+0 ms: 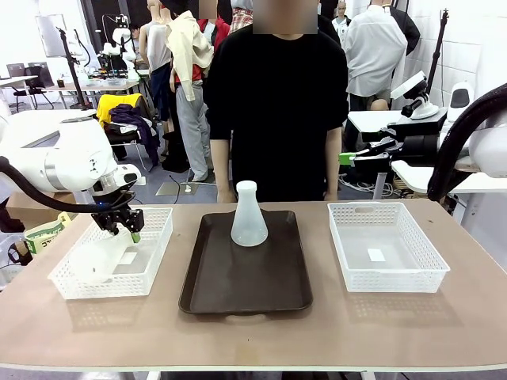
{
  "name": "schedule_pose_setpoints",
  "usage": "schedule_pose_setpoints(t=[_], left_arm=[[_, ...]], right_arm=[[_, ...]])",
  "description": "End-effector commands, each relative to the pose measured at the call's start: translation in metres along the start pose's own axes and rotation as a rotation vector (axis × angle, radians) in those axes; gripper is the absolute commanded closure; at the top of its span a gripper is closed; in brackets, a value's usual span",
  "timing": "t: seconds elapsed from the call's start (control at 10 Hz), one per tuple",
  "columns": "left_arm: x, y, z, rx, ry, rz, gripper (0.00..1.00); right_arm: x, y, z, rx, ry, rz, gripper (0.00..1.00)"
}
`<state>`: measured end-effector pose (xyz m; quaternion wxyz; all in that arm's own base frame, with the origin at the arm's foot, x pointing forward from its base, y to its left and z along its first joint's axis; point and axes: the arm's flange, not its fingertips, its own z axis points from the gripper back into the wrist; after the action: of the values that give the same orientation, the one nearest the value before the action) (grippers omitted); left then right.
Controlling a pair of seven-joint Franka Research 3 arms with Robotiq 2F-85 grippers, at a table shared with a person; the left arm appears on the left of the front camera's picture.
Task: Prepare the laboratory tools.
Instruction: Pick up the Big flask that the person points to.
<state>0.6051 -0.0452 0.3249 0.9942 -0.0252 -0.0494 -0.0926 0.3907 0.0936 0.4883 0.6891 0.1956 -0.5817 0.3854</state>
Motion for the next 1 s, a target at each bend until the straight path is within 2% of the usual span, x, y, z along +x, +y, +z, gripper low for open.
schedule_pose_setpoints(t=[0.0,0.9], left_arm=[[-0.0001,0.0000,0.0000,0.000,0.001,-0.008,1.00],[-0.0001,0.0000,0.0000,0.000,0.001,-0.008,1.00]], right_arm=[[-0.0019,0.0018,-0.0005,0.006,-0.004,-0.013,0.00],[-0.0019,0.0018,-0.0005,0.006,-0.004,-0.013,0.00]])
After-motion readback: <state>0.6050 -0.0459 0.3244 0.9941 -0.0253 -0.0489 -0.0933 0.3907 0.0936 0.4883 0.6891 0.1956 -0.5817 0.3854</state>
